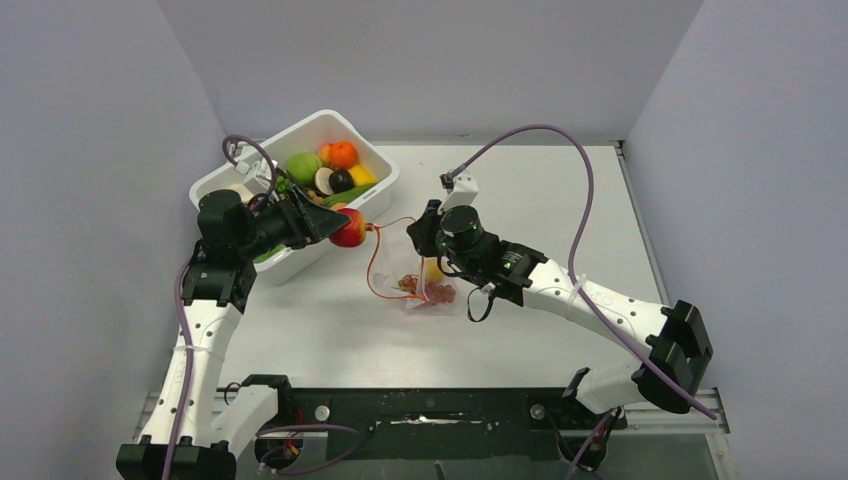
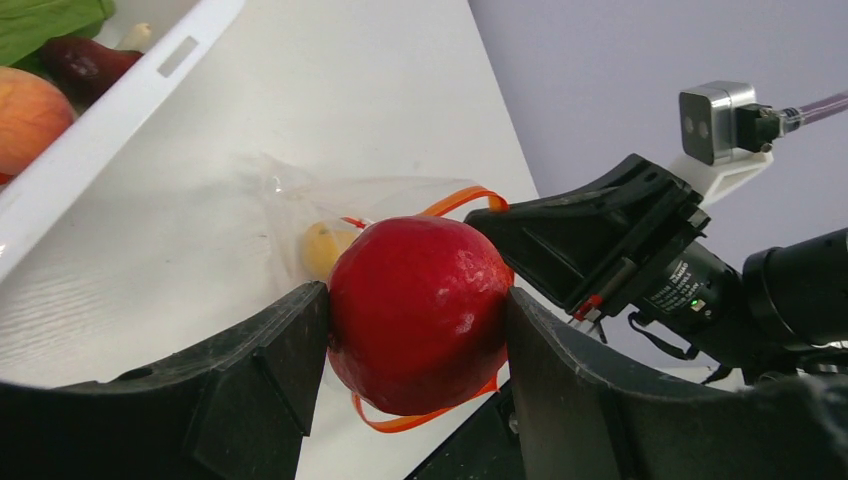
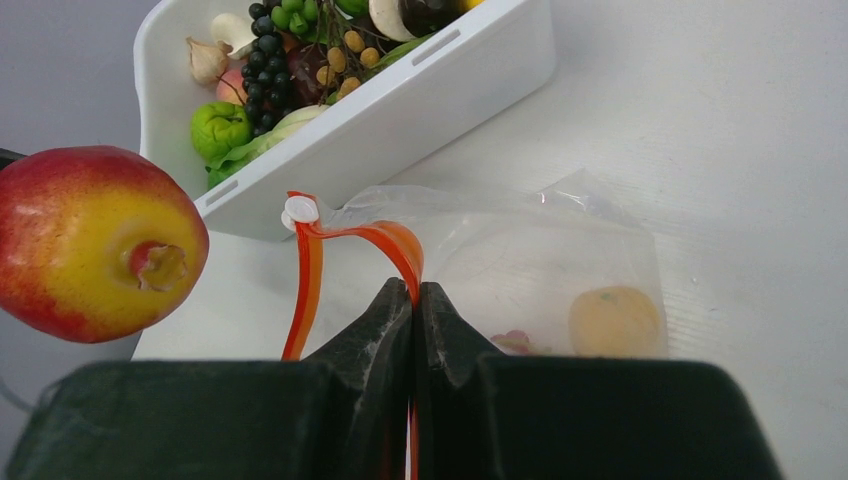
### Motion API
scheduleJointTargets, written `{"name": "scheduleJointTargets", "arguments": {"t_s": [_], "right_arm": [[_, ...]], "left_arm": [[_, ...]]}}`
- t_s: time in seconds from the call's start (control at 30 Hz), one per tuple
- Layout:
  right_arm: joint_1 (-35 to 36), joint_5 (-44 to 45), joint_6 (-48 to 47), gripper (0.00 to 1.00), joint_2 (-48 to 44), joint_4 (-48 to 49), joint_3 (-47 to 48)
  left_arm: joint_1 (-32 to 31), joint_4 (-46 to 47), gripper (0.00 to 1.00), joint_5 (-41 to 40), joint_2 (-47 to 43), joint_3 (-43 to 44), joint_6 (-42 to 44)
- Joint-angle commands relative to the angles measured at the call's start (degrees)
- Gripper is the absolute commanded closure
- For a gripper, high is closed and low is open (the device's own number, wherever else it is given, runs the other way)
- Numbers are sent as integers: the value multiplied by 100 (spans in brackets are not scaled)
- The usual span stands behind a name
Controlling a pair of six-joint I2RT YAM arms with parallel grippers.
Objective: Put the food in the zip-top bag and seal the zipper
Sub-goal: Place the fake fruit in the zipper food storage bag.
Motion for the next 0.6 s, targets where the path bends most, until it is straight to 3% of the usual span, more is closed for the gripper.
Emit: {"name": "scheduleJointTargets", "arguments": {"t_s": [0.0, 0.23, 0.57], "right_arm": [[56, -1, 111, 100, -44, 503, 325], [51, -9, 122, 100, 6, 571, 321], [52, -115, 190, 100, -1, 645, 264]], "left_arm": [[-141, 683, 59, 242, -131, -108, -358], [-740, 1038, 60, -141, -211, -699, -587], [-1318, 1205, 60, -627, -46, -902, -589]]}}
